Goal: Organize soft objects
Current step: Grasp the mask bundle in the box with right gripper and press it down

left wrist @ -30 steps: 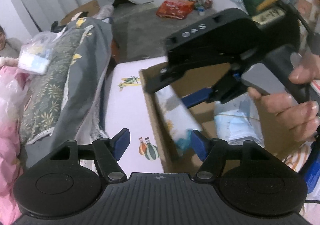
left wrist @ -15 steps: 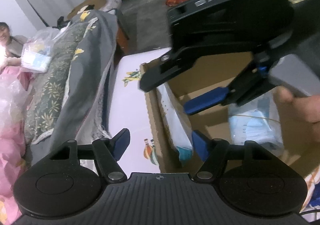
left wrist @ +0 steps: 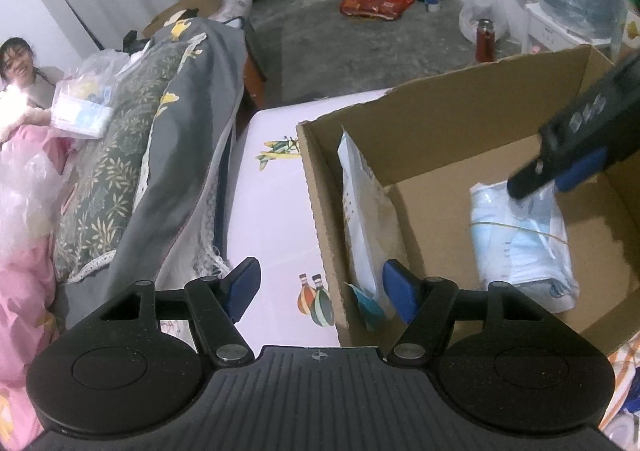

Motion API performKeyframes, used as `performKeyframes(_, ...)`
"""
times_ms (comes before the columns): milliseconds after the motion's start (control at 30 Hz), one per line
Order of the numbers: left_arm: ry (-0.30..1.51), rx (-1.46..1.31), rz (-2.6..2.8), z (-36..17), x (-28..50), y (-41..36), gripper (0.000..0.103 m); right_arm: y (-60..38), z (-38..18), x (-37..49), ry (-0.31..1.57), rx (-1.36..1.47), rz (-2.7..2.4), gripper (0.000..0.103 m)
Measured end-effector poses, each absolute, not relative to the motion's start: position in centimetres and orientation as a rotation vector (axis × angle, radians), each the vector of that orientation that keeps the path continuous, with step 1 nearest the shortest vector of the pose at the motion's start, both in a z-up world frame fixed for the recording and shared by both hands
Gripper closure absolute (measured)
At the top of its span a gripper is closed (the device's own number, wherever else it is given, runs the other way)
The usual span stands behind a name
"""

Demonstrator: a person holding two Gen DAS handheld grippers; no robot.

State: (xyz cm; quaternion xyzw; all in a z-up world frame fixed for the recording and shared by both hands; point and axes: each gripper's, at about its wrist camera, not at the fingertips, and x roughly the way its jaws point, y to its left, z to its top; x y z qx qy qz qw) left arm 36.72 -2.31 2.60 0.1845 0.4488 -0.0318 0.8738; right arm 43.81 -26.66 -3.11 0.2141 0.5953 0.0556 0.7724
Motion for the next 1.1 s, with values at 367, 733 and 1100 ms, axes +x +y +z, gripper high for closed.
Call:
performKeyframes(367, 0.942, 0.371, -0.064, 2.6, 36.8, -2.4, 0.035, -23.9, -5.4, 43.8, 1.365, 0.293, 0.189, 0.091)
performKeyframes(733, 0.945, 0.371, -0.065, 2.5, 36.6, -2.2, 0.036, -24.4, -5.0, 44.5, 1.25, 0.453, 0.204, 0.103)
performKeyframes(1100, 0.945, 0.368, -0.065, 2.4, 36.9, -2.1, 0.036, -24.8, -5.9, 47.3, 1.147, 0.544, 0.177, 0.103)
